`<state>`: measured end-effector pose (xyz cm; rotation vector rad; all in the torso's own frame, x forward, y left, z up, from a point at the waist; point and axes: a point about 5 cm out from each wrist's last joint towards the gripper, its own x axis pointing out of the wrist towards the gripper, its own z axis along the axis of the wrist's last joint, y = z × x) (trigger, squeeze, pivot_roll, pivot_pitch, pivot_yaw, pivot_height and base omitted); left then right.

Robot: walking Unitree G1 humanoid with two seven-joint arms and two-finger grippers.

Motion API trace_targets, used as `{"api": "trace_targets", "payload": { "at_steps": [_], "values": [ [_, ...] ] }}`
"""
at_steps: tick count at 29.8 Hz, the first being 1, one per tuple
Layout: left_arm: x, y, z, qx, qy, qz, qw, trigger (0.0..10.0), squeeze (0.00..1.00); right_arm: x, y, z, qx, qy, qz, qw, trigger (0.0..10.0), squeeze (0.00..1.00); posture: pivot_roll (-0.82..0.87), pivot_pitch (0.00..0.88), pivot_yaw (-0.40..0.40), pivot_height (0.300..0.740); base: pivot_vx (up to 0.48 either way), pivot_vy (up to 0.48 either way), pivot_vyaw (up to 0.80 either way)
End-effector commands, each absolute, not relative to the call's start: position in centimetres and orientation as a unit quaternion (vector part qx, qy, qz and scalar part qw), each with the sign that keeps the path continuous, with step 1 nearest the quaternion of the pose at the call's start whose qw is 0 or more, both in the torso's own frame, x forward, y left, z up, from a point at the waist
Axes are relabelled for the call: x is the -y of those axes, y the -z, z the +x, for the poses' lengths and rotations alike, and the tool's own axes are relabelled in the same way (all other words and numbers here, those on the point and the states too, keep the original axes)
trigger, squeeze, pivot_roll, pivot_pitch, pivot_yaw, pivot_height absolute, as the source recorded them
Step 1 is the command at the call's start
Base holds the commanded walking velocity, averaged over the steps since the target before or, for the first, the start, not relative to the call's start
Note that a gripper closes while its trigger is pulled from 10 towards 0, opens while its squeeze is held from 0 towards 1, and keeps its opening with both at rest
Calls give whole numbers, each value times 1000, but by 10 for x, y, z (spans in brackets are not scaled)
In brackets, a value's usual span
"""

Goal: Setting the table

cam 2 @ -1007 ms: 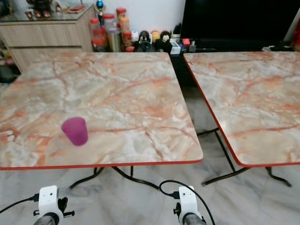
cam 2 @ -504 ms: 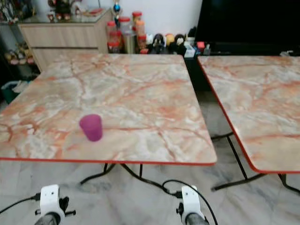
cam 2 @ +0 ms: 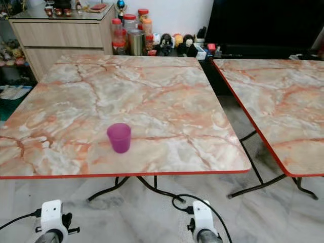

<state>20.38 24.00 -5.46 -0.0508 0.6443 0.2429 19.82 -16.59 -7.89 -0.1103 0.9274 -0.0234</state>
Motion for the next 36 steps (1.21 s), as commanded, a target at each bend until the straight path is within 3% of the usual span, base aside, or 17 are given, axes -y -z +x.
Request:
{"api": "trace_targets", "payload": {
  "at_steps": [1,12,20,36],
  "values": [
    [-237,53,209,-311,-117,-30,943,10000,0,173,78,199,-446,21,-56,893,10000,0,104,0,-10,714,0,285,0],
    [-233,47,216,-290,-99,-15,952,10000,0,172,79,198,-447,22,-55,892,10000,0,102,0,-7,714,0,78,0],
    [-224,26,236,-204,-65,3,977,10000,0,173,79,198,-447,22,-58,892,10000,0,108,0,-11,714,0,0,0],
    [-256,4,185,-97,-115,55,987,10000,0,174,80,194,-450,18,-64,891,10000,0,132,0,-18,714,0,0,0]
  ]
}}
